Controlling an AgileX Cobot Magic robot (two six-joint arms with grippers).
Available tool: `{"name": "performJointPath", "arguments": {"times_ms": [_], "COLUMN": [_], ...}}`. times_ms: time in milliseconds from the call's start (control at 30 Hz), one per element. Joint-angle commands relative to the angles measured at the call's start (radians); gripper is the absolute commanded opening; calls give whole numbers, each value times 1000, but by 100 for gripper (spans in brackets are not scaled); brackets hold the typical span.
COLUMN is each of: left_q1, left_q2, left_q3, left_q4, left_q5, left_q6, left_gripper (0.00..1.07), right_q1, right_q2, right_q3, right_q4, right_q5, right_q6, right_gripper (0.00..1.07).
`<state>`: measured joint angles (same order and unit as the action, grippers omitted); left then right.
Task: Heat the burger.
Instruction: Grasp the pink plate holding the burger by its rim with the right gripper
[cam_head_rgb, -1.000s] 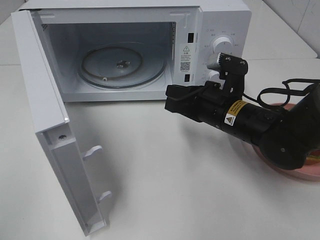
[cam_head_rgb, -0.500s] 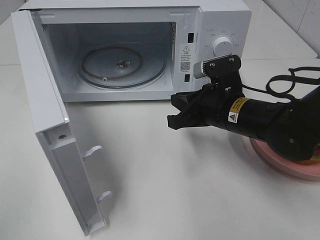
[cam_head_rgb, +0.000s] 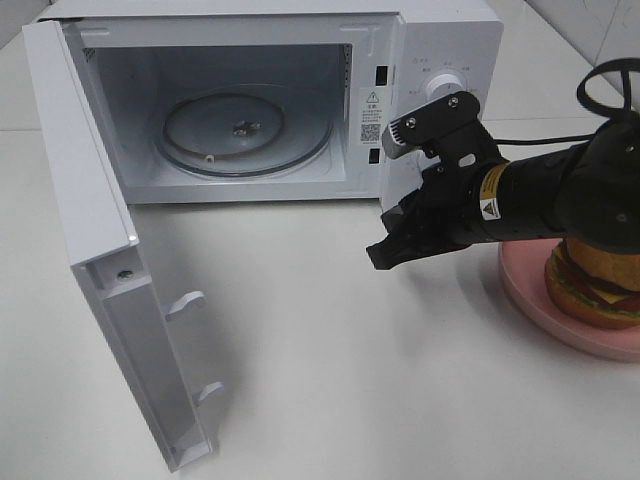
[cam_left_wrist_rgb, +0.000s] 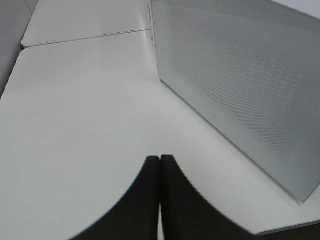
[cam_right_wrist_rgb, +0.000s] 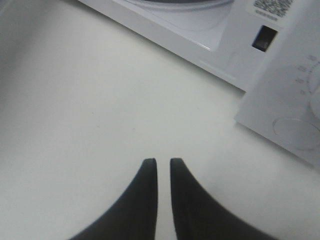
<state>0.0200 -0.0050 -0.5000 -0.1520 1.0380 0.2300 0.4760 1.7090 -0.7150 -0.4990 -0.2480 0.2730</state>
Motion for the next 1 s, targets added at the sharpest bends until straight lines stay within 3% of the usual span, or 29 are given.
{"name": "performJointPath", "arguments": {"times_ms": [33, 367, 533, 633, 767, 800, 833, 867, 1000], "left_q1": [-6, -6, -6, -6, -6, -6, -6, -6, -6], "left_q2": [-23, -22, -22, -22, -22, -22, -22, -22, -22], "left_q3": [2, 2, 2, 2, 2, 2, 2, 2, 2], "left_q4": [-4, -4, -4, -4, -4, -4, -4, -4, -4], "left_q5": [0, 0, 0, 0, 0, 0, 0, 0, 0], "left_q6": [-4, -4, -4, -4, -4, -4, -4, -4, -4], "left_gripper": [0, 0, 0, 0, 0, 0, 0, 0, 0], "right_q1": [2, 48, 98, 98, 98, 98, 98, 98, 98], "right_q2": [-46, -69, -69, -69, -69, -69, -69, -69, -68], "right_q3": [-33, -95, -195, -210, -276, -296, -296, -309, -311], "right_q4": [-7, 104, 364, 394, 455, 469, 469, 471, 468], "right_q5": [168, 482, 736, 773, 914, 945, 945, 956, 944], "right_q6": [11, -32, -183, -188, -166, -148, -148, -126, -120], "right_gripper": [13, 14, 17, 17, 26, 34, 34, 42, 54]}}
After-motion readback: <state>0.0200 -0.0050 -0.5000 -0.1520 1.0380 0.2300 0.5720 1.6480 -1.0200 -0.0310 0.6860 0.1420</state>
